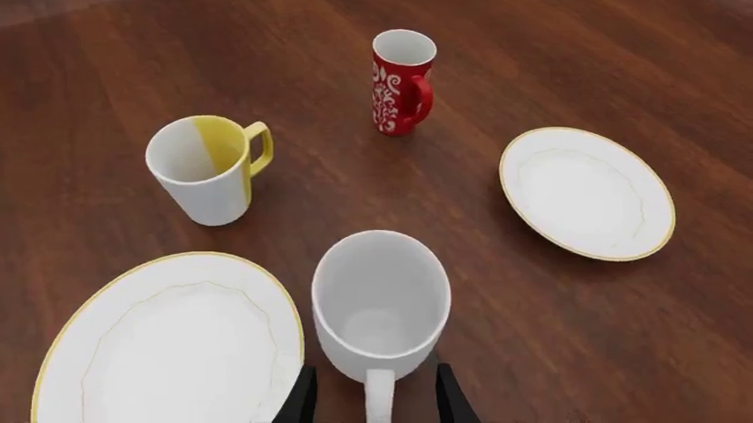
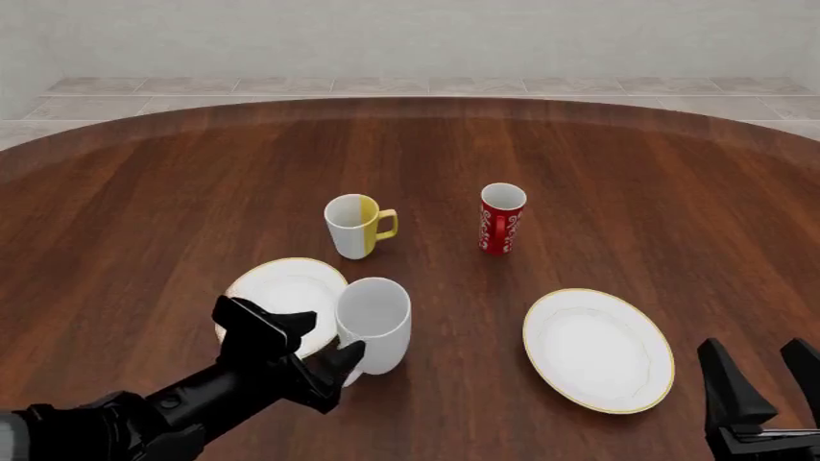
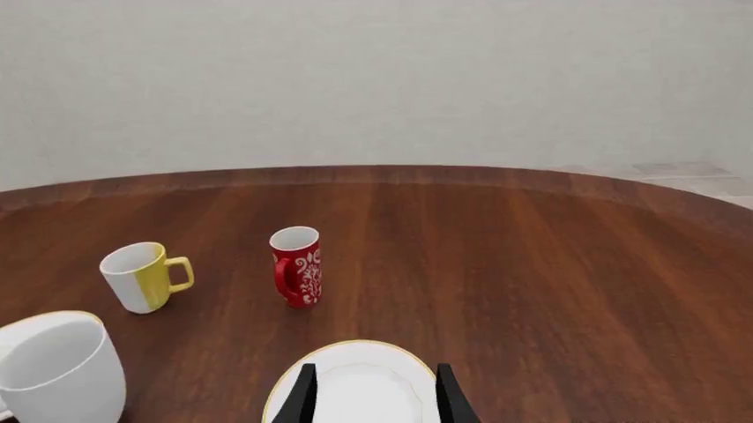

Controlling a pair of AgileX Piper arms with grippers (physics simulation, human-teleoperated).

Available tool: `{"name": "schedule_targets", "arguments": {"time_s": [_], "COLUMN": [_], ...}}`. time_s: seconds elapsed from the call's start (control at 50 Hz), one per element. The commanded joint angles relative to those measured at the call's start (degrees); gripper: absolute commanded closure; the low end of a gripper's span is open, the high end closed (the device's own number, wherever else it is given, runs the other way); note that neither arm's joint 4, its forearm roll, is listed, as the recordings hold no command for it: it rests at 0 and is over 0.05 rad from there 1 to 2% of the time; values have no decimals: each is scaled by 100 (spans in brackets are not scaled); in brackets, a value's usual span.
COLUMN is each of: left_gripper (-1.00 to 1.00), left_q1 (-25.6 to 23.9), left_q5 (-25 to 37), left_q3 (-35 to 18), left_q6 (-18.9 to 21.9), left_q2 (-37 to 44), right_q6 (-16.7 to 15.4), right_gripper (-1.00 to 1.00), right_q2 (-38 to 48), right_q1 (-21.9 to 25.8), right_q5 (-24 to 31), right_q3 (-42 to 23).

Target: Put the white mug on the left plate.

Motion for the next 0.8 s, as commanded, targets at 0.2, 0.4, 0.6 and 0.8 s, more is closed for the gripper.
{"name": "schedule_targets", "arguments": {"time_s": [0.2,0.4,0.6,0.8], "left_gripper": [-100,-100,-100,-100], "left_q1": [-44,-31,-60,-123], "left_q5": [-376,-458,-551,-641], "left_q3": [38,37,45,88], "left_q6": [-57,-88,-153,-174], "left_q2": [485,651,827,951], "right_q6": [18,18,22,23], "right_gripper": [-100,-100,-100,-100], "right_q2": [231,561,703,679], "right_q1": [-15,-11,-12,-6], "right_q5": [-228,-550,-687,-660], "right_q3": [-1,-1,-2,-2]}}
